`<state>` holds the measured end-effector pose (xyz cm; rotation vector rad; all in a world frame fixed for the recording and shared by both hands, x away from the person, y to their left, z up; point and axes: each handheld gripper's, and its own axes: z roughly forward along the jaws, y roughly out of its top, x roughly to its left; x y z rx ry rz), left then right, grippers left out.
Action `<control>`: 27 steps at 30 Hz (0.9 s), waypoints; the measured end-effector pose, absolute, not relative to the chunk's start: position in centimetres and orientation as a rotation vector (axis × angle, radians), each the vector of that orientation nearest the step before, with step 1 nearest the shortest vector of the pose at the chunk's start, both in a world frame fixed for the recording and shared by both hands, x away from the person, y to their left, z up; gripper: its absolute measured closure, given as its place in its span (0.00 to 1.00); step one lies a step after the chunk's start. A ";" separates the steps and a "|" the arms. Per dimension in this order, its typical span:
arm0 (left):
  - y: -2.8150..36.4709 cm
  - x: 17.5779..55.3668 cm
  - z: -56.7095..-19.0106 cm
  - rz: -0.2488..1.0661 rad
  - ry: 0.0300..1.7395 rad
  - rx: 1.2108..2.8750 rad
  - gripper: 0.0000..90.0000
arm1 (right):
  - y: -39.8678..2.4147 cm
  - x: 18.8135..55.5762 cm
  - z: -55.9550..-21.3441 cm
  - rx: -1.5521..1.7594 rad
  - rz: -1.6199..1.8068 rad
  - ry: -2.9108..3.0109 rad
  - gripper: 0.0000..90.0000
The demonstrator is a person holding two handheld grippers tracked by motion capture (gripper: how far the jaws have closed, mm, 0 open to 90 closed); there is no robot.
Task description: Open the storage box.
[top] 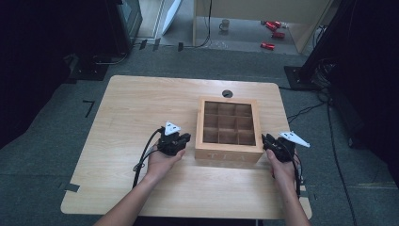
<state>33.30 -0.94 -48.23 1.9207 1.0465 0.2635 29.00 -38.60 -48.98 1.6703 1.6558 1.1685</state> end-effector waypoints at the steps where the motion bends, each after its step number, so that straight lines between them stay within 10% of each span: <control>1: -1.2 33.2 -48.2 0.249 1.006 1.928 0.97 | -38.5 29.0 -49.0 1.661 1.179 1.659 0.88; 4: -1.7 33.0 -48.0 0.290 0.987 1.944 1.00 | -38.1 28.9 -49.0 1.644 1.196 1.669 1.00; 27: 3.3 31.5 -47.5 0.297 0.993 1.931 1.00 | -34.1 28.8 -48.7 1.625 1.282 1.714 1.00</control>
